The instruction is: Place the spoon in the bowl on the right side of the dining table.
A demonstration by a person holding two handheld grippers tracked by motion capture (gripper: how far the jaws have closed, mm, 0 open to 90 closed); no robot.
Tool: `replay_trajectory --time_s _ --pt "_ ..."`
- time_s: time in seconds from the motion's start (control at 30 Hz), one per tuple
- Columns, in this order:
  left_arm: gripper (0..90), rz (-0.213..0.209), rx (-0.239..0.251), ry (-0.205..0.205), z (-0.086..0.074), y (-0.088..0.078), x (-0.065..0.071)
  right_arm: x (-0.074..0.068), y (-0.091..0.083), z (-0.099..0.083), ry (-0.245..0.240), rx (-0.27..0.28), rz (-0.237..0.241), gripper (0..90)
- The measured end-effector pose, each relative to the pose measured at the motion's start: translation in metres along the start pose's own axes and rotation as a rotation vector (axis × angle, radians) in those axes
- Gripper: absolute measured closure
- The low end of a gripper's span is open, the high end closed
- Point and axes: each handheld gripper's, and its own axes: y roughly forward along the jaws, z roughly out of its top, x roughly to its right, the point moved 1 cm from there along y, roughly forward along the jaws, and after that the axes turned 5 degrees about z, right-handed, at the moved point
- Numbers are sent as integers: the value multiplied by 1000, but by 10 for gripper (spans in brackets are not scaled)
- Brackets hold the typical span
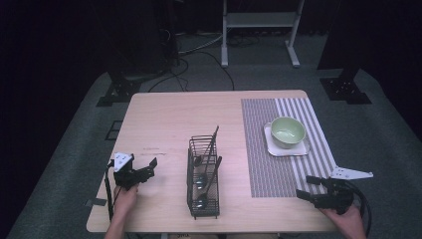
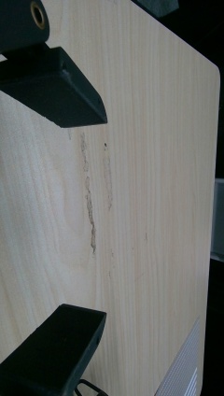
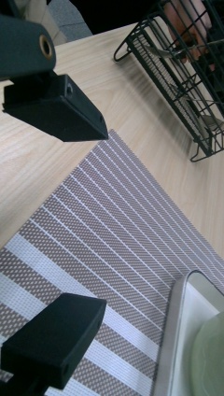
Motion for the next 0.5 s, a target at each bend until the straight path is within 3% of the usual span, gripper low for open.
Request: replay_trajectory --time_s 0.17,0.5 --pt "53 4 -3 14 0 1 2 -2 1 6 11 24 37 144" --pt "53 1 5 30 0 1 4 -18 11 26 -20 -2 62 144"
